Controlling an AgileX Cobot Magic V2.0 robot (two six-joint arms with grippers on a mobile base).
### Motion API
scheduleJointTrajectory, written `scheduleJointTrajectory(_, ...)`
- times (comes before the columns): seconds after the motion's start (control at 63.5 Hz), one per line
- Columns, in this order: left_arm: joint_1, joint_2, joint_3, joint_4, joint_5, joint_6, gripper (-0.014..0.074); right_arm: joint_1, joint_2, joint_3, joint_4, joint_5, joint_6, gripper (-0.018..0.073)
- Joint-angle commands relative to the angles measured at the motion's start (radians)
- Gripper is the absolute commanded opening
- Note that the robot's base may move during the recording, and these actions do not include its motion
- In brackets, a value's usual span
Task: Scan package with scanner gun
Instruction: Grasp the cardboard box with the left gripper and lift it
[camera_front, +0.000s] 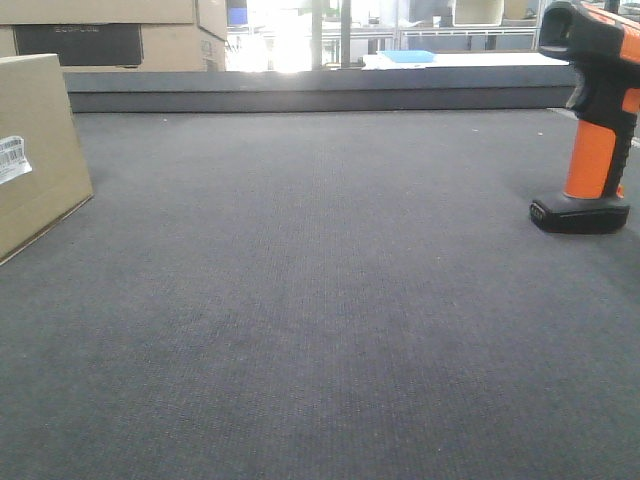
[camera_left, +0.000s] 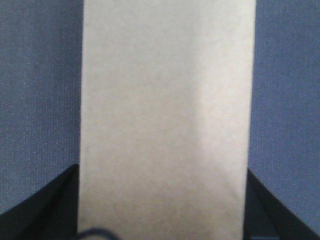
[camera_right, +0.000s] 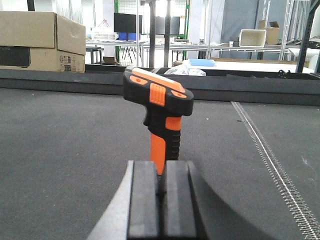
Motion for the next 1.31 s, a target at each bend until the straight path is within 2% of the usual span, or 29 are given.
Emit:
scheduleJointTrajectory(0.0,0.005,-0.009,-0.032,-0.029,0.002,-0.019,-0.0111,0.004,-0.004,0.000,0.000,-0.020,0.000,-0.0162)
scheduleJointTrajectory(0.157,0.000,-0.027,-0.111,-0.177,0.055,-0.040,-0.0111,0.004,-0.004,0.000,0.000,-0.020,0.000,-0.0162)
scheduleJointTrajectory(0.252,-0.034,-0.038,-0.133,-0.261,0.059,-0.065,-0.0111,0.004,-0.004,0.000,0.000,-0.020,0.000,-0.0162)
scheduleJointTrajectory(0.299,-0.058,-0.040,-0.135,-0.276,0.059,-0.089,-0.0111,0.004,-0.004,0.000,0.000,-0.020,0.000,-0.0162)
scheduleJointTrajectory(0.425,-0.156,-0.039,-0.135,-0.276,0.026,-0.164,-0.0111,0.004,-0.004,0.000,0.000,-0.020,0.000,-0.0162)
scheduleJointTrajectory(0.535,-0.252,-0.036,-0.131,-0.276,-0.082,-0.257,-0.0111,0.004,-0.004,0.000,0.000,-0.020,0.000,-0.0162)
scheduleJointTrajectory(0.661,-0.339,-0.034,-0.131,-0.276,-0.178,-0.340,-0.0111,0.004,-0.004,0.000,0.000,-0.020,0.000,-0.0162)
scheduleJointTrajectory(0.834,-0.430,-0.001,-0.129,-0.272,-0.256,-0.422,-0.0111,0.004,-0.004,0.000,0.000,-0.020,0.000,-0.0162)
scheduleJointTrajectory(1.023,-0.476,0.048,-0.123,-0.272,-0.270,-0.447,-0.0111,0.004,-0.004,0.000,0.000,-0.020,0.000,-0.0162)
scheduleJointTrajectory(1.29,-0.476,0.082,-0.098,-0.290,-0.247,-0.449,-0.0111,0.005,-0.004,0.000,0.000,-0.027,0.000,-0.0162)
